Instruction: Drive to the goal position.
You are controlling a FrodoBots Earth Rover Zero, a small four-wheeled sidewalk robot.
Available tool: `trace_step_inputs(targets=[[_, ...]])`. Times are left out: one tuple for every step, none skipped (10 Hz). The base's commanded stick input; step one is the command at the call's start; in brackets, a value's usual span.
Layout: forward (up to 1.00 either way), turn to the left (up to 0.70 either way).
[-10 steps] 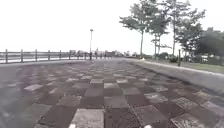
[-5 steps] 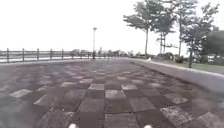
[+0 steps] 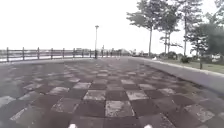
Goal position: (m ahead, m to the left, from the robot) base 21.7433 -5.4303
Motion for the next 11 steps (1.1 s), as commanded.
trace_step_inputs(targets=[[1.00, 0.00], [1.00, -0.13], [1.00, -0.26], [1.00, -0.40], [1.00, -0.40], [1.00, -0.40], [1.00, 0.00], [1.00, 0.00], [1.00, 0.00], [1.00, 0.00], [1.00, 0.00]])
